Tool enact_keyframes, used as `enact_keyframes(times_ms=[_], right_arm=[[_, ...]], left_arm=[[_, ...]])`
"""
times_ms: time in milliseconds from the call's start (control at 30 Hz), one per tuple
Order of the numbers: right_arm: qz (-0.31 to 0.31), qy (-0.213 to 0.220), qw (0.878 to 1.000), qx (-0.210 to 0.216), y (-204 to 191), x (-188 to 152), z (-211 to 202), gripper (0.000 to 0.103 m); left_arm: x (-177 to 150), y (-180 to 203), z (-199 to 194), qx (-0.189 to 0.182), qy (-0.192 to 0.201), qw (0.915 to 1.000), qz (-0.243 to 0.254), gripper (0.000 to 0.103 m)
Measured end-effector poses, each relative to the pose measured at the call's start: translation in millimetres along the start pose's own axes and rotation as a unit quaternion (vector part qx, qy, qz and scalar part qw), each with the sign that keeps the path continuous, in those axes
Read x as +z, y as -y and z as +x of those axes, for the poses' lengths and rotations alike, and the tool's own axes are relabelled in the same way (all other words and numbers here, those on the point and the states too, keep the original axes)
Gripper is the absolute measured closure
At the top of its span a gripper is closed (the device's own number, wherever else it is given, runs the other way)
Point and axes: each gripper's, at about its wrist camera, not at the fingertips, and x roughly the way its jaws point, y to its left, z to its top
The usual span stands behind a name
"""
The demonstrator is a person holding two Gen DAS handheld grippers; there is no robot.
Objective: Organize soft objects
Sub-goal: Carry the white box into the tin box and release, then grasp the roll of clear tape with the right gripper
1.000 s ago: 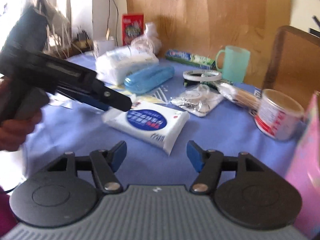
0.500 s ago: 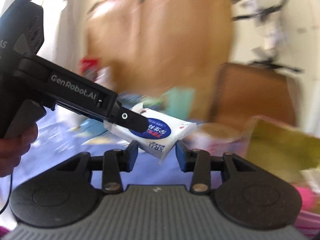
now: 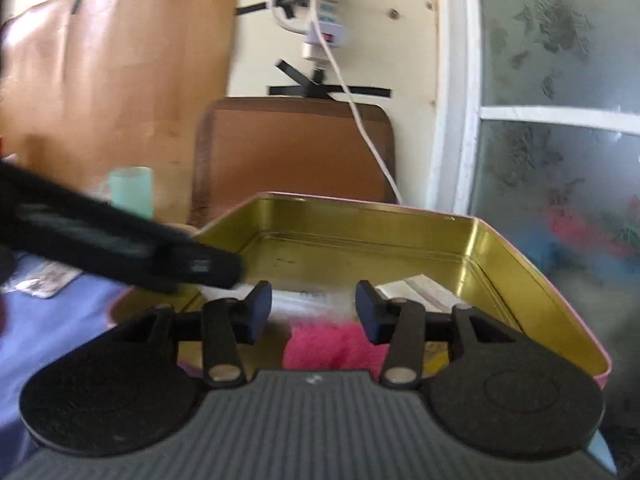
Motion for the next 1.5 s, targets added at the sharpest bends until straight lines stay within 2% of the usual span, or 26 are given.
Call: enact_keyframes(times_ms=[133, 300, 367, 433, 533, 600, 700, 767, 933, 967, 1000, 1033, 1133, 1300, 1367, 1500], right_arm=[[0.035, 0.002, 0.999, 0.017, 1.0, -1.8, -2.4, 0.054], [0.029, 0.045, 0.997, 0.051, -15.3, 8.0, -16.2, 0.055], [0.021, 0.052, 0.995, 0.082, -25.5, 16.7, -18.2, 0.06], [0.015, 0.041, 0.991, 0.129, -41.1, 24.7, -16.5, 0.064], [0.026, -0.005, 0.977, 0.214, -68.8, 36.9, 1.1, 0.07], [0.024, -0.034, 0.967, 0.252, -94.5, 45.8, 19.2, 0.07], [0.009, -0.063, 0.96, 0.273, -142.3, 63.5, 58.4, 0.069], [0.005, -0.088, 0.96, 0.267, -172.2, 71.7, 88.9, 0.069], [-0.012, -0.165, 0.958, 0.235, -226.6, 72.3, 164.9, 0.07], [-0.017, -0.177, 0.957, 0.23, -232.0, 69.8, 174.2, 0.072], [-0.022, -0.188, 0.955, 0.227, -236.7, 65.8, 179.4, 0.086], [-0.024, -0.198, 0.953, 0.226, -238.7, 62.7, 181.5, 0.087], [-0.015, -0.193, 0.952, 0.238, -232.7, 59.3, 161.7, 0.09], [0.001, -0.165, 0.942, 0.293, -191.7, 54.0, 88.3, 0.091], [-0.013, -0.158, 0.939, 0.305, -182.2, 43.4, 59.5, 0.091], [-0.058, -0.143, 0.944, 0.292, -160.1, 13.3, 11.4, 0.089]], left_arm=[[-13.5, -27.0, -37.6, 0.016, 0.023, 0.9995, -0.016, 0.039], [-47.6, -85.5, -76.0, 0.079, 0.021, 0.9938, -0.075, 0.039], [-64.7, -113.4, -90.2, 0.118, 0.018, 0.9876, -0.103, 0.039], [-82.1, -140.2, -103.8, 0.169, 0.021, 0.9782, -0.118, 0.039], [-102.8, -173.1, -118.2, 0.235, 0.022, 0.9621, -0.137, 0.039], [-113.2, -191.5, -123.2, 0.252, 0.024, 0.9529, -0.167, 0.039], [-120.1, -208.5, -130.9, 0.239, 0.043, 0.9457, -0.216, 0.039], [-120.1, -208.7, -131.5, 0.249, 0.055, 0.9433, -0.212, 0.038], [-119.5, -202.9, -130.3, 0.254, 0.055, 0.947, -0.188, 0.038], [-119.1, -203.2, -129.0, 0.253, 0.056, 0.9472, -0.189, 0.038], [-119.6, -204.4, -128.4, 0.251, 0.058, 0.9469, -0.192, 0.038], [-120.1, -205.6, -129.2, 0.25, 0.06, 0.9461, -0.197, 0.037], [-121.5, -209.2, -130.7, 0.248, 0.064, 0.9443, -0.207, 0.034], [-121.3, -209.1, -132.0, 0.243, 0.065, 0.9448, -0.21, 0.033], [-121.5, -208.1, -133.2, 0.23, 0.064, 0.9477, -0.212, 0.035], [-119.8, -200.1, -132.4, 0.187, 0.04, 0.9592, -0.209, 0.037]])
